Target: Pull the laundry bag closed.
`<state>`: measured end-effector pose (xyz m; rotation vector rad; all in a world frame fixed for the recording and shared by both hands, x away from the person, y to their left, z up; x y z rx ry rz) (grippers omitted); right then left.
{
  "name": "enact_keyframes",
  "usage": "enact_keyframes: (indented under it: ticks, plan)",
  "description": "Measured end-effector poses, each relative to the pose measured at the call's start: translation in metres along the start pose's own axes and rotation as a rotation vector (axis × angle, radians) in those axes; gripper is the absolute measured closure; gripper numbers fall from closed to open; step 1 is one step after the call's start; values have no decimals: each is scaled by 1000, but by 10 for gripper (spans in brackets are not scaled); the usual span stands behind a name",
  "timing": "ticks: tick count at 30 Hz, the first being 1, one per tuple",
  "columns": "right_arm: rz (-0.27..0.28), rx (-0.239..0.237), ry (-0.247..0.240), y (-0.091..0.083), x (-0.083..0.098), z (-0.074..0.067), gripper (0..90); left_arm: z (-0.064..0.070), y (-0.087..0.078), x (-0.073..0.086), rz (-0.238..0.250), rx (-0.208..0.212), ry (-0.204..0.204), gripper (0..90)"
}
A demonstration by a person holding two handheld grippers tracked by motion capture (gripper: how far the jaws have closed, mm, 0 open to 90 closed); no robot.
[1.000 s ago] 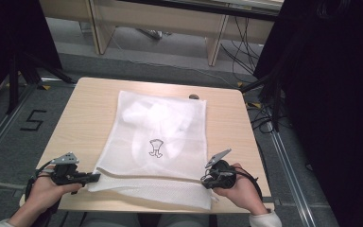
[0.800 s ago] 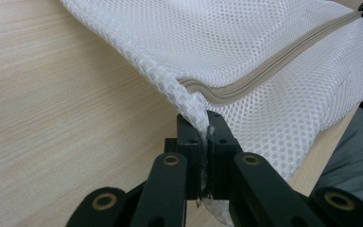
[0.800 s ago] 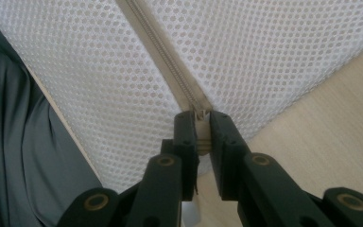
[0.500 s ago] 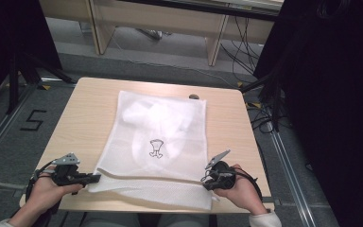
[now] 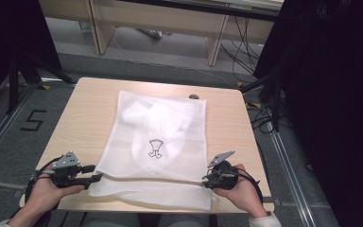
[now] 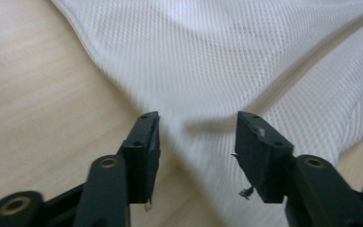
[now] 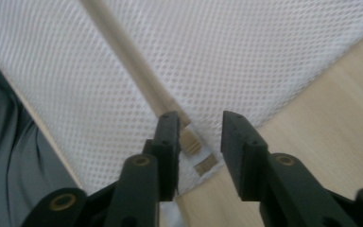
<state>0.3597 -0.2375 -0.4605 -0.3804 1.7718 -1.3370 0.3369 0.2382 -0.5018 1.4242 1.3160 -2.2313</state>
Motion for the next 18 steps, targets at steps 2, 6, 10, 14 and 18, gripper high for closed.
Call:
enact_keyframes:
  ticks: [2,6,10,14,18]
  plan:
    - [41,10,38,-2,0,1,604,0,-1,-2,23,-12,0,441]
    - [157,47,93,-4,-1,6,528,-1,-1,-3,37,-15,-9,394]
    - [238,76,145,-6,0,12,505,-1,-1,-3,28,-28,-2,349]
    - [276,92,170,-4,2,17,497,1,0,-4,35,-22,-7,345]
    - [265,82,199,-1,2,16,490,2,1,-4,34,-16,4,349]
Point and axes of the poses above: each handheld gripper's, and its own axes: y roughly forward along the jaws, x roughly out of its underside, z roughly to its right, the point moved 1 cm from there along y, roughly forward along the jaws, and after that the axes turned 2 degrees about -x, right-handed, at the moved point
